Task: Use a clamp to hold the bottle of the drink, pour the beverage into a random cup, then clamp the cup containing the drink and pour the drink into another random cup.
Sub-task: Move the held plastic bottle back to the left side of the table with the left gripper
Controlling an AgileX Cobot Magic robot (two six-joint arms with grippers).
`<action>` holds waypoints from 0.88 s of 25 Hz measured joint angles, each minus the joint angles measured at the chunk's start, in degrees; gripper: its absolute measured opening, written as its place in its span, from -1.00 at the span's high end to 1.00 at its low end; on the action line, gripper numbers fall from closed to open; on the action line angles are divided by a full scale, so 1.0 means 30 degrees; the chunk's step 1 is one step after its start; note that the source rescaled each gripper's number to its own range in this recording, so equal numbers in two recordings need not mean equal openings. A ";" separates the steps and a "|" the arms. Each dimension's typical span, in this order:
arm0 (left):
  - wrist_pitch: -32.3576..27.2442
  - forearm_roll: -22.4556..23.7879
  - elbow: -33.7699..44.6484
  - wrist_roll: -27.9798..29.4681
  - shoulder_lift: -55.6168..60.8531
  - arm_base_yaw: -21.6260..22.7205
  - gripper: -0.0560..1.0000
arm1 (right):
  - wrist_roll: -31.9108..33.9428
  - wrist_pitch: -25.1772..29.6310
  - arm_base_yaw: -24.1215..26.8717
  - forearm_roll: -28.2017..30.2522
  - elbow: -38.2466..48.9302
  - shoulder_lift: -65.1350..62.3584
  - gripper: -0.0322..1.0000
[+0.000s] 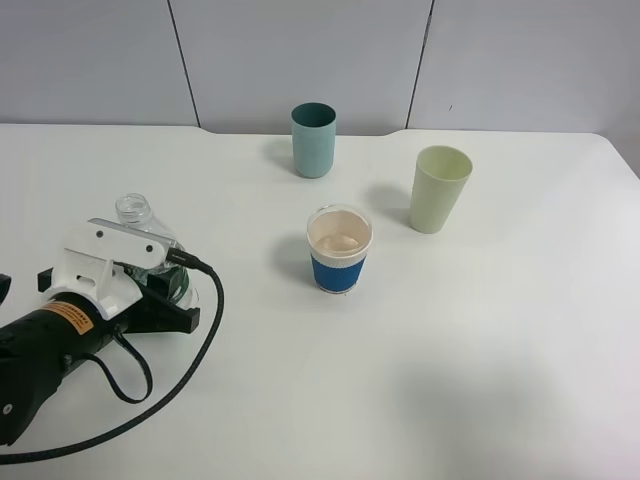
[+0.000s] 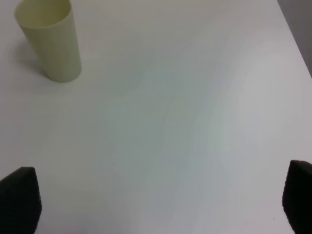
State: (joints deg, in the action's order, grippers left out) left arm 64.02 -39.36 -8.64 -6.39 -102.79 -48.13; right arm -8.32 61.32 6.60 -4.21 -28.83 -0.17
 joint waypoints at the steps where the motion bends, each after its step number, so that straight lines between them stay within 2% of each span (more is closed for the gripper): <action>1: 0.0019 0.0019 0.0000 0.0023 -0.0059 0.0000 0.89 | 0.0000 0.0000 0.0000 0.0000 0.0000 0.0000 -1.00; 11: 0.0181 0.0121 0.0000 0.0095 -0.0168 0.0000 0.89 | 0.0000 0.0000 0.0000 0.0000 0.0000 0.0000 -1.00; 12: 0.0181 0.0140 0.0000 0.0095 -0.0168 0.0000 0.82 | 0.0000 0.0000 0.0000 0.0000 0.0000 0.0000 -1.00; 13: 0.0206 0.0207 0.0000 0.0095 -0.0168 0.0000 0.63 | 0.0000 0.0000 0.0000 0.0000 0.0000 0.0000 -1.00; 16: 0.0236 0.0308 0.0000 0.0095 -0.0172 0.0000 -0.48 | 0.0000 0.0000 0.0000 0.0000 0.0000 0.0000 -1.00; 17: 0.0281 0.0308 0.0000 0.0095 -0.0172 0.0000 -0.68 | 0.0000 0.0000 0.0000 0.0000 0.0000 0.0000 -1.00; 19: 0.0360 0.0308 0.0000 0.0095 -0.0172 0.0000 -0.90 | 0.0000 0.0000 0.0000 0.0000 0.0000 0.0000 -1.00; 22: 0.0375 0.0323 0.0000 0.0095 -0.0172 0.0000 -0.97 | 0.0000 0.0000 0.0000 0.0000 0.0000 0.0000 -1.00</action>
State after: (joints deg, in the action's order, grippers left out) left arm 65.15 -38.40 -8.64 -6.11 -103.31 -48.13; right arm -8.32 61.32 6.60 -4.21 -28.83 -0.17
